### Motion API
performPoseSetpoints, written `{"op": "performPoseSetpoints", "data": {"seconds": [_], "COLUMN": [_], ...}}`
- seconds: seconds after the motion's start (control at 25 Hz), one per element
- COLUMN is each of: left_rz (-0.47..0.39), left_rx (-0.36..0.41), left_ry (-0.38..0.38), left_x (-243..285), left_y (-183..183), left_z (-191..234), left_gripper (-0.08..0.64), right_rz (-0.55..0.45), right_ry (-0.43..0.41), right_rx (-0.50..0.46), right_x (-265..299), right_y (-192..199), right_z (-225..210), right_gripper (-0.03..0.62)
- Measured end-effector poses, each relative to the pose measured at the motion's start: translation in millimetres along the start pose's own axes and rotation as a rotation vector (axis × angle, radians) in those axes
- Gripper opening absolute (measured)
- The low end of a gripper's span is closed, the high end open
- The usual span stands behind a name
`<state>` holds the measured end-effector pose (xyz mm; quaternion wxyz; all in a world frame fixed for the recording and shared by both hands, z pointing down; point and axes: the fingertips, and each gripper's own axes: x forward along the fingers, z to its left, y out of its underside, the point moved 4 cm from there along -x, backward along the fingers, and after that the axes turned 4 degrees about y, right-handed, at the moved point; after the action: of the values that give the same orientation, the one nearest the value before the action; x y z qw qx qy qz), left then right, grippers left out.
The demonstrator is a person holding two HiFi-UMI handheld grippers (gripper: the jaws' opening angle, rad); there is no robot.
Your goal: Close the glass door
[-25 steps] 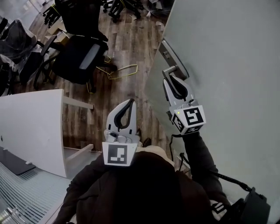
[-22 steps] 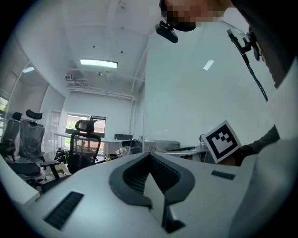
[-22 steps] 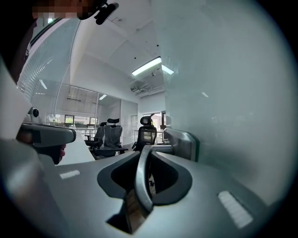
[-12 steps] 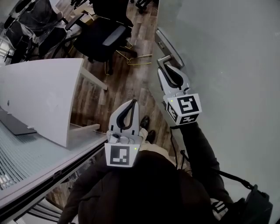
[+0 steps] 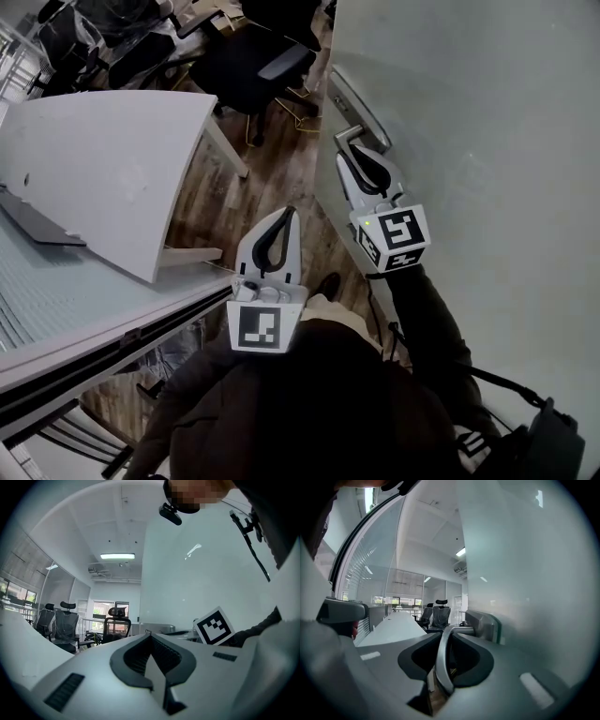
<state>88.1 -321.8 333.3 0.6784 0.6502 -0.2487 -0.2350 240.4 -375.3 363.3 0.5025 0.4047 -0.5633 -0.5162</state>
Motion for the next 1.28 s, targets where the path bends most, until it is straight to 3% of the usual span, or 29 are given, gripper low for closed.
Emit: {"op": "performPoseSetpoints", "data": {"seconds": [0.64,1.28], "left_rz": [-0.010,0.006], "left_rx": [0.010,0.025], "left_ry": [0.008,-0.171], "left_x": [-102,-230], "left_y": [-1,-5], "left_z": [33,7], "left_gripper": [-0.003,-0.003], "right_rz": [-0.006,0.003], "right_ry": [-0.169,-0.368], "right_rx": [-0.016,-0.043], "right_x": [-29,-82], "right_y": [1,3], "right_z": [129,257], "right_gripper": [0.069,0.069]}}
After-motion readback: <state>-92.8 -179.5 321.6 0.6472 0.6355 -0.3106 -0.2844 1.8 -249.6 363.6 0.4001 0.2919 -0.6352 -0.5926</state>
